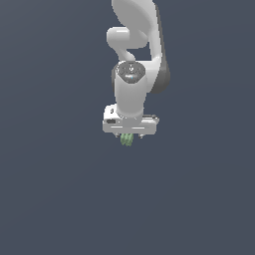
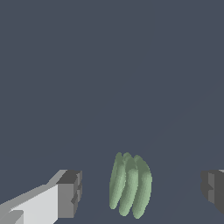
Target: Pick up the object and move it to a goal position.
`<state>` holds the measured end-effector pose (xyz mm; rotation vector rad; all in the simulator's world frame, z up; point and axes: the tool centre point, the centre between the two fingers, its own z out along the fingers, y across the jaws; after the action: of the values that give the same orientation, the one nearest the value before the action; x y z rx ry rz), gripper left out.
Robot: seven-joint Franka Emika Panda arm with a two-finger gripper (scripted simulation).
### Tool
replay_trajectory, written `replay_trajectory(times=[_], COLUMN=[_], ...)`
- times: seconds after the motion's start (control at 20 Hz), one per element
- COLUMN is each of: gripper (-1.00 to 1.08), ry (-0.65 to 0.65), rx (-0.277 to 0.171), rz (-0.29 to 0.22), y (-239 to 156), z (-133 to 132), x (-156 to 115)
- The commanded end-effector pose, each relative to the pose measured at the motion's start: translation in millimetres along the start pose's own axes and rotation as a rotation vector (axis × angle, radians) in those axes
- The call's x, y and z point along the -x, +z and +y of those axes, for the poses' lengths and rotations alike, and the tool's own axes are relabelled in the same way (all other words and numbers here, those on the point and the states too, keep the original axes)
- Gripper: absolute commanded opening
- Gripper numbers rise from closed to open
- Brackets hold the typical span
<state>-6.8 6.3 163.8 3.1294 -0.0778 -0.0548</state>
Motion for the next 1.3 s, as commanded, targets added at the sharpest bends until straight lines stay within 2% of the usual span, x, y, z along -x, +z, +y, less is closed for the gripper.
replay_trajectory(times=[0.0,0.45,0.85,1.25], gripper=[1.0,1.0,1.0,1.0], ry=[0.0,-0.014,0.003,0.077], rx=[0.0,0.005,0.004,-0.003], rz=[0.0,-0.028,-0.023,-0.004], y=[0,4,9,30], z=[0,3,3,6], x=[0,7,11,30])
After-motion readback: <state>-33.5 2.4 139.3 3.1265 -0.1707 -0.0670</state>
